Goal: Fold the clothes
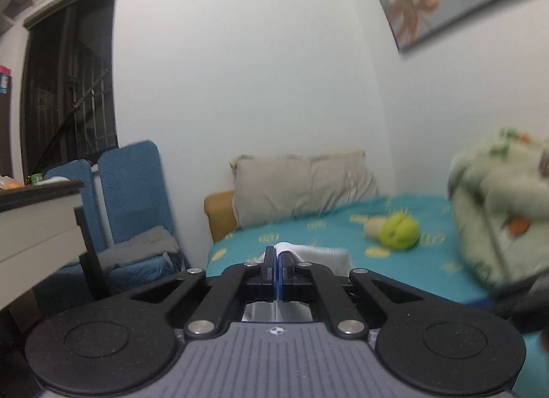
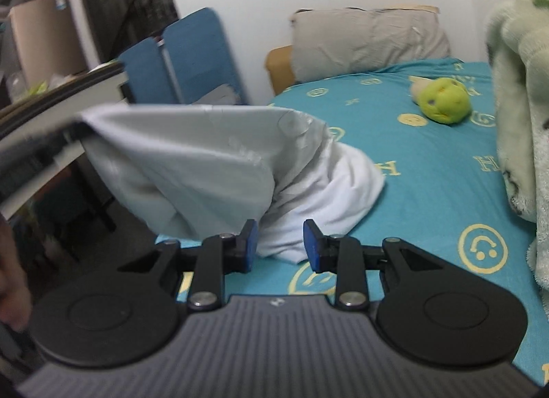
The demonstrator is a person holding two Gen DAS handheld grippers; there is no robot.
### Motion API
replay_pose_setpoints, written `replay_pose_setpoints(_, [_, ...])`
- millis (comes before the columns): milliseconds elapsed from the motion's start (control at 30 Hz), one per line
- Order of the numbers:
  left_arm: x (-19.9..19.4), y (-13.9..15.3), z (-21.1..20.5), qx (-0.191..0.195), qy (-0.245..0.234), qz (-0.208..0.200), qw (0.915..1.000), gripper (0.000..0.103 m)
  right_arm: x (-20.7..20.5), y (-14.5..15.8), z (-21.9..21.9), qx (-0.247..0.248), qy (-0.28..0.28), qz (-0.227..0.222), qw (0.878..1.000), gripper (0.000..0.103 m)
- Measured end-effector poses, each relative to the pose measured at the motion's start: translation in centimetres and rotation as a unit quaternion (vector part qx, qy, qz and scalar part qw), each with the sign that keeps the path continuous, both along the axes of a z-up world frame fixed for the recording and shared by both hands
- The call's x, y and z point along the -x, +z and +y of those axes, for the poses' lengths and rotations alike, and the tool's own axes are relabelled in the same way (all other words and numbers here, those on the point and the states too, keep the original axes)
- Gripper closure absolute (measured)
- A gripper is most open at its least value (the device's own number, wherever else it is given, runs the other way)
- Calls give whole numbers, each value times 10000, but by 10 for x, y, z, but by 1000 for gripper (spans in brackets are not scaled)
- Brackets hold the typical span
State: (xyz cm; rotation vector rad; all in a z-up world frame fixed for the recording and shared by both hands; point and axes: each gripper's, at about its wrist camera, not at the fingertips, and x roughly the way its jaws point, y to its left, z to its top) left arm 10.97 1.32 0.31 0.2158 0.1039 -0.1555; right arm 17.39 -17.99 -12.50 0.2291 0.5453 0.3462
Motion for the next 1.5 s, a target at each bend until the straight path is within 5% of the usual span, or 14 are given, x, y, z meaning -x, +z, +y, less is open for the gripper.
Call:
replay_pose_setpoints(167, [68,35,23,730,-144,-217,9970,102,33,15,11,-83,347,-26,9994,69])
replay_pose_setpoints(367, [131,60,54,1581,-741,-635,9826,102,67,22,46,-426,1102,135,9929,69])
replay_pose_setpoints(500, [126,50,72,1902,-718,-456,9781,102,74,14,90,-180,1688,76,9855,62])
replay_pose_setpoints(633, [106,33,92,2078,-568,-105,9765,102,71,2,127,676,1683,-142,9833,56])
replay_pose_setpoints(800, [75,18,113,2468,-598,238,9669,102,42,-18,135,874,1323,145,9872,56])
replay_pose_setpoints(1000, [50,7,115,2537,-568,359,9650,102,31,-27,138,1209,1226,151,9850,60])
replay_pose_setpoints(1100, [36,8,117,2452,-456,414,9675,102,30,-24,137,1330,1104,139,9848,98])
replay_pose_setpoints(1367, [3,-4,117,1854,78,1039,9771,101,46,7,95,863,957,387,9909,100])
replay_pose_setpoints(1500, [-4,-18,110,1708,114,1327,9763,101,59,34,61,851,461,145,9952,100])
